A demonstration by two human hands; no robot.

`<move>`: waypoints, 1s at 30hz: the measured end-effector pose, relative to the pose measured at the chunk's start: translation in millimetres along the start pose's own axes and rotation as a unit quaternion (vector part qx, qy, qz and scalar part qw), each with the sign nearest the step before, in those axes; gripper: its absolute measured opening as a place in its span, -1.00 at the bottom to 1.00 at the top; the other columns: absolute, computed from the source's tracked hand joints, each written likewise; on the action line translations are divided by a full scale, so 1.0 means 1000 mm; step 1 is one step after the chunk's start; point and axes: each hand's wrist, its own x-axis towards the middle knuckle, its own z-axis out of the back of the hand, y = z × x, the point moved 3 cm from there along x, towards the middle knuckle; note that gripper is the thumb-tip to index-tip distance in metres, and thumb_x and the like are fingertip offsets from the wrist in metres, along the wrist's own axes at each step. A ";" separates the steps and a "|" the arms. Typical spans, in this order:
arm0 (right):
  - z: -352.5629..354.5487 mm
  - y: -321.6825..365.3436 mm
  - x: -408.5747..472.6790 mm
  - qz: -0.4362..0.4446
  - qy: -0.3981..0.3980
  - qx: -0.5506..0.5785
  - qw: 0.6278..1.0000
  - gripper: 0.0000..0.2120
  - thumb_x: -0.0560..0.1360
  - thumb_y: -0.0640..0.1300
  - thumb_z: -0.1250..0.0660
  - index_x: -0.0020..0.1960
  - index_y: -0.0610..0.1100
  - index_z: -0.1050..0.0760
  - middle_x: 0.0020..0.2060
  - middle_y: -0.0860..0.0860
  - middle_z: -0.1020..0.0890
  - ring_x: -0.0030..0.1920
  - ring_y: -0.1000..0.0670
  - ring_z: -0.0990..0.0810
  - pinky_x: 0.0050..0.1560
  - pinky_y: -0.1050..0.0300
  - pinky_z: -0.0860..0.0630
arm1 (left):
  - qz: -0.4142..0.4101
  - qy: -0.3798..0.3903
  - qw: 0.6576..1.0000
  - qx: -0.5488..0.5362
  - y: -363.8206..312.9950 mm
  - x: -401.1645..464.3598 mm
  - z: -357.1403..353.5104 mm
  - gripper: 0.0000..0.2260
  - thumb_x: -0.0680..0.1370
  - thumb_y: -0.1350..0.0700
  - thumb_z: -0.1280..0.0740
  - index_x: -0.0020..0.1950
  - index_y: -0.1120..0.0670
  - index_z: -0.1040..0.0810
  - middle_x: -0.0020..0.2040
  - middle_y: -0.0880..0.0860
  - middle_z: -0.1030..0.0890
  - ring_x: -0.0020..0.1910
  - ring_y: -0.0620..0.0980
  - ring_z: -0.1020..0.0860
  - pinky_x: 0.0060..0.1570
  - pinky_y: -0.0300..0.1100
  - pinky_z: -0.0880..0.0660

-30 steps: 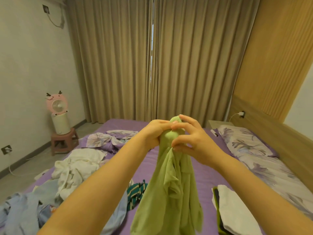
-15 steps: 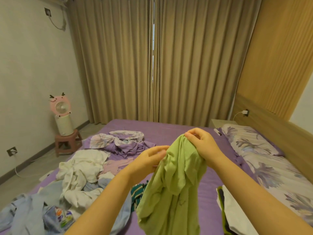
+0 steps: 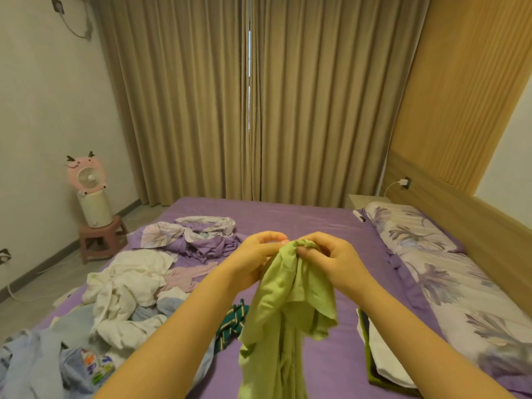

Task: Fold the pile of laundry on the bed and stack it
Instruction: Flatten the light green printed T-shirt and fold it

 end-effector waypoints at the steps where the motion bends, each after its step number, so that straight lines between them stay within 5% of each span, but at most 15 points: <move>1: 0.005 0.000 0.002 -0.012 -0.022 0.016 1.000 -0.92 0.52 -0.17 -0.35 -0.11 -0.12 -0.61 -0.22 0.00 -0.66 -0.19 0.08 -0.57 -0.11 0.16 -0.48 | 0.001 0.014 1.000 0.027 0.001 0.000 0.000 -0.91 0.57 0.11 -0.33 0.02 0.09 -0.58 -0.10 0.11 -0.65 -0.17 0.05 -0.60 -0.24 -0.13 -0.52; 5: 0.022 0.002 0.012 -0.067 -0.087 0.069 0.992 -0.58 0.59 -0.07 -0.23 -0.14 -0.47 -0.40 -0.31 -0.17 -0.45 -0.26 -0.02 -0.41 -0.20 0.06 -0.38 | -0.009 0.108 0.986 0.128 0.006 -0.007 -0.005 -0.70 0.55 -0.18 -0.27 0.14 -0.03 -0.58 0.03 -0.04 -0.67 0.03 -0.05 -0.63 -0.04 -0.23 -0.54; 9: 0.020 0.003 0.020 -0.077 -0.061 0.110 0.989 -0.65 0.61 -0.09 -0.19 -0.12 -0.40 -0.45 -0.27 -0.12 -0.52 -0.23 -0.02 -0.49 -0.15 0.07 -0.46 | -0.080 0.077 0.978 0.179 0.016 -0.007 -0.009 -0.46 0.36 -0.04 -0.52 0.28 -0.01 -0.45 0.14 -0.03 -0.63 0.13 -0.05 -0.60 0.12 -0.10 -0.55; 13: 0.027 -0.003 0.023 -0.120 -0.081 0.177 0.973 -0.76 0.61 -0.09 -0.20 -0.11 -0.18 -0.56 -0.25 -0.03 -0.63 -0.24 0.08 -0.60 -0.19 0.22 -0.55 | -0.117 0.031 0.974 0.191 0.019 -0.005 -0.008 -0.70 0.44 0.18 -0.49 0.12 0.09 -0.51 0.00 0.02 -0.67 -0.02 -0.05 -0.65 0.00 -0.13 -0.58; 16: 0.042 -0.011 0.021 -0.154 -0.100 0.208 0.961 -0.73 0.59 -0.09 -0.24 -0.08 -0.29 -0.57 -0.25 -0.07 -0.63 -0.26 0.05 -0.61 -0.26 0.25 -0.55 | -0.150 -0.041 0.966 0.207 0.015 -0.003 0.000 -0.97 0.53 0.17 -0.38 -0.08 0.11 -0.60 -0.22 0.00 -0.67 -0.25 -0.10 -0.60 -0.18 -0.17 -0.52; 18: 0.050 -0.016 0.019 -0.166 -0.100 0.172 0.966 -0.76 0.56 -0.13 -0.29 -0.07 -0.31 -0.60 -0.23 -0.08 -0.65 -0.17 -0.02 -0.60 -0.18 0.18 -0.54 | -0.139 -0.042 0.979 0.140 0.007 -0.002 0.002 -0.88 0.56 0.12 -0.34 -0.09 0.14 -0.63 -0.24 0.03 -0.65 -0.25 -0.07 -0.59 -0.16 -0.12 -0.54; 21: 0.051 -0.012 0.018 -0.119 -0.019 0.117 0.986 -0.88 0.52 -0.20 -0.33 -0.04 -0.06 -0.64 -0.05 0.07 -0.69 0.03 0.05 -0.61 -0.02 0.25 -0.54 | -0.112 -0.002 0.988 0.111 -0.009 0.001 -0.005 -0.84 0.54 0.08 -0.35 -0.07 0.15 -0.65 -0.24 0.05 -0.64 -0.29 -0.05 -0.58 -0.24 -0.18 -0.54; 25: 0.027 -0.004 0.013 -0.048 0.126 0.014 0.991 -0.60 0.44 -0.08 -0.44 0.25 0.04 -0.48 0.16 0.16 -0.59 0.15 0.20 -0.55 0.13 0.28 -0.50 | -0.112 0.029 0.983 0.145 -0.025 0.008 -0.026 -0.86 0.54 0.11 -0.36 -0.08 0.17 -0.65 -0.28 0.11 -0.60 -0.36 -0.05 -0.54 -0.31 -0.20 -0.49; 30: 0.030 -0.006 0.017 -0.022 0.009 -0.040 0.999 -0.87 0.45 -0.18 -0.44 -0.01 -0.04 -0.62 -0.10 0.11 -0.68 -0.05 0.20 -0.60 -0.01 0.31 -0.50 | -0.042 0.061 0.983 0.168 -0.017 0.004 -0.019 -0.85 0.52 0.03 -0.40 0.03 0.05 -0.53 -0.18 0.07 -0.63 -0.26 0.03 -0.56 -0.29 -0.15 -0.46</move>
